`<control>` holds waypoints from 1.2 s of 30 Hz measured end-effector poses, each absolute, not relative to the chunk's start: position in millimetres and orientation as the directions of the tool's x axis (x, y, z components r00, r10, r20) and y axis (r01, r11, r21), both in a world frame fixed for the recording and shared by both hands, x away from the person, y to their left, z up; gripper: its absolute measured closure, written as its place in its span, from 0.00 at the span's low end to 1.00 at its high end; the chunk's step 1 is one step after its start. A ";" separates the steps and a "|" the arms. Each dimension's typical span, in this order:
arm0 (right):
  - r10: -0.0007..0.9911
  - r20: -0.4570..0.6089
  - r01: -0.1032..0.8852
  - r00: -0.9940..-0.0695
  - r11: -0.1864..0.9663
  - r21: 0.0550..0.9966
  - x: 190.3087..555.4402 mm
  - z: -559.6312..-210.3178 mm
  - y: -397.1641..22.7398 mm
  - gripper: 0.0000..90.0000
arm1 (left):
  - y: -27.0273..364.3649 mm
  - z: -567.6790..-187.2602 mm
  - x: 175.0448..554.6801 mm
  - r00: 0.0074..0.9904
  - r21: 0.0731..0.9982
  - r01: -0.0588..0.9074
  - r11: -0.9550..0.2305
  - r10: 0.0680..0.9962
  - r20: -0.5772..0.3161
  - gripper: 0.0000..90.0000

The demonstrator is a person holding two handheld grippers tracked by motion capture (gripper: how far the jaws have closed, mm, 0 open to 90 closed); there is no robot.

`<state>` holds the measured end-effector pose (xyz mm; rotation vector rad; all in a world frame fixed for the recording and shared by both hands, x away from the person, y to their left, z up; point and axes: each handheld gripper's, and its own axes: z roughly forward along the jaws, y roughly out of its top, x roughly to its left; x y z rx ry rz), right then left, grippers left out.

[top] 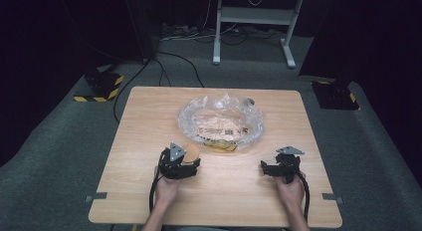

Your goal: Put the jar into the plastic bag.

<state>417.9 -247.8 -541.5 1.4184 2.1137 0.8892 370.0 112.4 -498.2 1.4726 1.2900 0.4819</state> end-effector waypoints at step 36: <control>0.927 -0.008 0.643 -0.376 0.267 0.718 417.8 -541.5 -247.8 0.06 | 100.6 -435.3 395.2 0.411 0.862 0.480 0.163 0.826 -0.385 0.29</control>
